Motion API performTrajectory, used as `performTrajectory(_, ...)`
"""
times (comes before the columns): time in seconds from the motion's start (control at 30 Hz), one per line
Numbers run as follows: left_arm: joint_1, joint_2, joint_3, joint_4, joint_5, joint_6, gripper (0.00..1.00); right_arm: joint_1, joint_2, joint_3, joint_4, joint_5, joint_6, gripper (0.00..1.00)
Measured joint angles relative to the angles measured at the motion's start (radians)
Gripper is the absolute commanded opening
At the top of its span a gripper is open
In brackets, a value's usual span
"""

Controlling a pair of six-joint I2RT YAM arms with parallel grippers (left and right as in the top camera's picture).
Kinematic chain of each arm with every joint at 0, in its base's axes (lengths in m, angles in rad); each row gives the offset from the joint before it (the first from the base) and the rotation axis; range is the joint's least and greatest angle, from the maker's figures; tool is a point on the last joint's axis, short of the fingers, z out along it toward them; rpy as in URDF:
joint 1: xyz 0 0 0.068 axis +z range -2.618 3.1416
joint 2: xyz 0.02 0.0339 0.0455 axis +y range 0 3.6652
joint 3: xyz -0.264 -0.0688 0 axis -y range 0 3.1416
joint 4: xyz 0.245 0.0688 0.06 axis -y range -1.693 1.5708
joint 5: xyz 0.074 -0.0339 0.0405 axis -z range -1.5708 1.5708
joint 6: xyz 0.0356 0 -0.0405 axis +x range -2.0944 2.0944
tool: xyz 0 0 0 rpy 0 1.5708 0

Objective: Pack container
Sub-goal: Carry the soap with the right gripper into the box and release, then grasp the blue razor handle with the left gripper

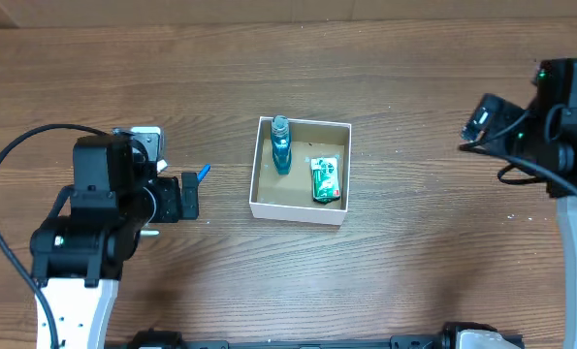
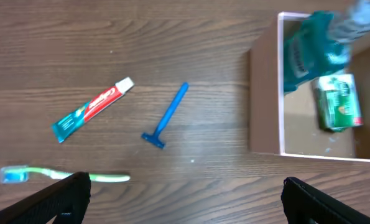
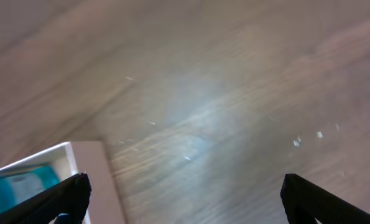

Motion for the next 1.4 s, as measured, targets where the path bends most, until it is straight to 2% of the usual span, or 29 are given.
performTrajectory(0.07, 0.0, 0.054, 0.001, 0.0, -0.031, 0.0, 1.0, -0.024, 0.001, -0.068, 0.03, -0.011, 0.001, 1.0)
performTrajectory(0.17, 0.0, 0.227, 0.002, 0.01, -0.057, 0.012, 1.0, -0.027, 0.005, -0.168, 0.071, -0.031, 0.0, 1.0)
performTrajectory(0.4, 0.0, 0.602, 0.004, 0.094, -0.071, 0.106, 1.0, -0.027, 0.007, -0.202, 0.091, -0.045, 0.001, 1.0)
performTrajectory(0.53, 0.0, 0.726, 0.004, 0.15, -0.075, 0.135, 1.0, -0.027, 0.007, -0.202, 0.092, -0.047, 0.0, 1.0)
performTrajectory(0.83, 0.0, 0.838, 0.004, 0.213, -0.075, 0.139, 1.0, -0.027, 0.007, -0.202, 0.092, -0.048, -0.003, 1.0)
performTrajectory(0.9, 0.0, 0.852, 0.007, 0.219, -0.075, 0.14, 0.91, -0.027, 0.007, -0.202, 0.092, -0.048, -0.005, 1.0)
performTrajectory(0.97, 0.0, 0.853, 0.008, 0.219, -0.074, 0.143, 0.64, -0.027, 0.007, -0.202, 0.093, -0.048, -0.007, 1.0)
performTrajectory(1.0, 0.0, 0.853, 0.008, 0.217, -0.074, 0.143, 0.57, -0.027, 0.007, -0.202, 0.092, -0.048, -0.008, 1.0)
performTrajectory(1.07, 0.0, 0.853, 0.008, 0.216, -0.075, 0.149, 0.37, -0.027, 0.007, -0.202, 0.092, -0.048, -0.008, 1.0)
performTrajectory(1.2, 0.0, 0.853, 0.008, 0.201, -0.079, 0.159, 0.2, -0.027, 0.007, -0.202, 0.092, -0.048, -0.009, 1.0)
performTrajectory(1.3, 0.0, 0.853, 0.008, 0.196, -0.087, 0.158, 0.12, -0.027, 0.007, -0.202, 0.093, -0.048, -0.012, 1.0)
performTrajectory(1.4, 0.0, 0.853, 0.008, 0.195, -0.111, 0.15, 0.09, -0.027, 0.007, -0.202, 0.093, -0.048, -0.016, 1.0)
